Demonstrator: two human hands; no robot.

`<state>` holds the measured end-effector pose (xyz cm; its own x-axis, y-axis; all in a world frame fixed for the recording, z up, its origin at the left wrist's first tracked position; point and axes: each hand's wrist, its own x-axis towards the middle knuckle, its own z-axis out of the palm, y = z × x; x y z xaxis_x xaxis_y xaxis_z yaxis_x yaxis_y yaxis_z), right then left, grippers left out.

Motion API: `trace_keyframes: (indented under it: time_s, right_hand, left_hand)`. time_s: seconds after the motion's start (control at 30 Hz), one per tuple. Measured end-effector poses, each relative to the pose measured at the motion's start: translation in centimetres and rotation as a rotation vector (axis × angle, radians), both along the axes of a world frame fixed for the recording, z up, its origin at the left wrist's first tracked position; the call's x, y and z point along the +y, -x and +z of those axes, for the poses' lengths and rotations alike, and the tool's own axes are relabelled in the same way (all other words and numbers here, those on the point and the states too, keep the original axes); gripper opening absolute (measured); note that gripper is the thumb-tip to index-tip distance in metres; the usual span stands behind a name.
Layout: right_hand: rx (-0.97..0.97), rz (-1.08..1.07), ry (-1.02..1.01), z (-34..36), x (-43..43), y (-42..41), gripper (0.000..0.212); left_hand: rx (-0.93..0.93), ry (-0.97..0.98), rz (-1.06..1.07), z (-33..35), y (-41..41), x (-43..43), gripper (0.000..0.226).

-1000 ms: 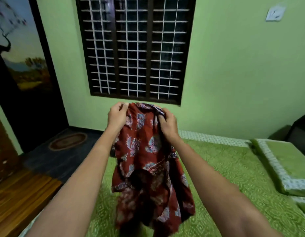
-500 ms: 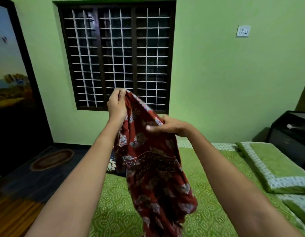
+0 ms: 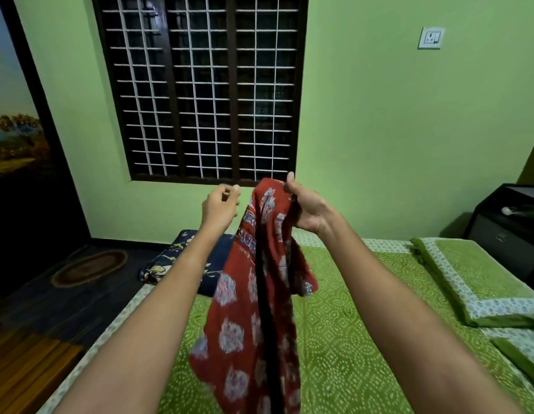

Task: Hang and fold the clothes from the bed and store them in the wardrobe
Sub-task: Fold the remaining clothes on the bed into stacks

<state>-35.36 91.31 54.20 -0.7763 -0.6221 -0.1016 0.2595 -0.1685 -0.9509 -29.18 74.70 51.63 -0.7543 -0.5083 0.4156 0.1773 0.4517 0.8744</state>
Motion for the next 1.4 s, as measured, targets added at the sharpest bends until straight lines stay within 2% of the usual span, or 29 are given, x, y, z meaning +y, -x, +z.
trace_keyframes:
  time_s: [0.1, 0.23, 0.33, 0.37, 0.5, 0.57, 0.7, 0.8, 0.87, 0.93, 0.97, 1.0, 1.03, 1.1, 1.13, 1.17, 1.2, 1.23, 1.3, 1.33, 1.37, 1.4]
  right_hand:
    - [-0.043, 0.002, 0.081, -0.4, -0.2, -0.1, 0.065]
    - [-0.134, -0.059, 0.21, -0.6, -1.0, -0.6, 0.067]
    - [-0.19, -0.043, 0.326, -0.3, -1.4, -1.1, 0.063]
    - [-0.2, -0.032, 0.349, 0.1, -1.4, -1.2, 0.061]
    - [-0.238, 0.015, 0.391, 1.5, -1.4, -1.1, 0.063]
    - [-0.259, 0.054, 0.402, 2.2, -1.4, -1.0, 0.064]
    - [-0.251, 0.056, 0.39, 2.8, -0.7, -0.8, 0.061]
    - [-0.3, -0.061, 0.361, 2.3, -0.3, 1.0, 0.067]
    - [-0.285, -0.102, 0.286, 1.3, 0.7, 2.0, 0.069]
    - [-0.258, -0.121, 0.131, 0.3, 1.8, 2.8, 0.051]
    - [-0.235, -0.108, 0.056, -0.2, 2.5, 3.0, 0.039]
    - [-0.209, -0.11, -0.005, -0.5, 3.1, 3.2, 0.03]
    - [-0.209, -0.116, 0.0, -0.9, 3.7, 3.1, 0.023]
    - [-0.269, -0.153, 0.261, -1.9, 4.7, 3.6, 0.025]
    - [-0.295, -0.182, 0.398, -2.7, 5.1, 4.0, 0.031]
    - [-0.287, -0.209, 0.411, -3.5, 5.4, 4.4, 0.036]
    - [-0.253, -0.257, 0.274, -4.9, 5.7, 4.7, 0.037]
    - [-0.219, -0.284, 0.041, -6.3, 5.9, 4.8, 0.036]
    - [-0.182, -0.213, -0.393, -8.7, 6.5, 5.1, 0.032]
    - [-0.192, -0.147, -0.466, -9.3, 7.0, 5.2, 0.028]
    - [-0.208, -0.099, -0.441, -9.6, 7.5, 5.4, 0.025]
    - [-0.224, -0.064, -0.324, -9.5, 8.0, 5.5, 0.029]
  left_hand:
    - [-0.111, -0.116, 0.043, -2.0, -0.2, -1.4, 0.04]
    - [-0.396, -0.411, -0.034, -6.0, -0.1, -2.8, 0.065]
    - [-0.529, -0.567, -0.122, -8.6, -1.2, -2.3, 0.082]
    - [-0.545, -0.598, -0.144, -9.4, -1.3, -2.2, 0.084]
    - [-0.488, -0.826, -0.305, -9.6, -2.0, -0.7, 0.058]
    - [-0.474, -0.876, -0.394, -9.6, -1.6, 0.0, 0.065]
    - [-0.561, -0.841, -0.554, -10.0, -1.5, 0.8, 0.062]
    - [-0.722, -0.65, -0.558, -10.1, -1.9, 1.1, 0.047]
    - [-0.754, -0.423, -0.494, -9.9, -1.5, 0.7, 0.032]
    - [-0.714, -0.215, -0.31, -9.4, -0.6, -0.3, 0.033]
    - [-0.681, -0.183, -0.229, -9.4, -0.1, -1.2, 0.039]
    - [-0.634, -0.251, -0.217, -8.9, 0.0, -1.7, 0.043]
    - [-0.543, -0.447, -0.238, -8.2, 0.2, -2.1, 0.044]
    - [-0.266, -0.929, -0.36, -6.5, 0.2, -2.8, 0.053]
    - [-0.127, -1.089, -0.444, -5.5, -0.1, -3.1, 0.061]
    - [-0.075, -1.13, -0.487, -5.0, -0.1, -3.5, 0.068]
    - [-0.12, -1.062, -0.528, -4.8, -0.5, -3.5, 0.073]
    - [-0.255, -0.925, -0.528, -5.5, -0.8, -3.7, 0.073]
    - [-0.58, -0.663, -0.531, -6.9, -0.9, -4.1, 0.054]
    - [-0.637, -0.65, -0.492, -7.4, -0.7, -4.4, 0.043]
    - [-0.617, -0.699, -0.432, -7.8, -0.4, -4.8, 0.035]
    - [-0.558, -0.767, -0.382, -8.0, -0.2, -5.1, 0.029]
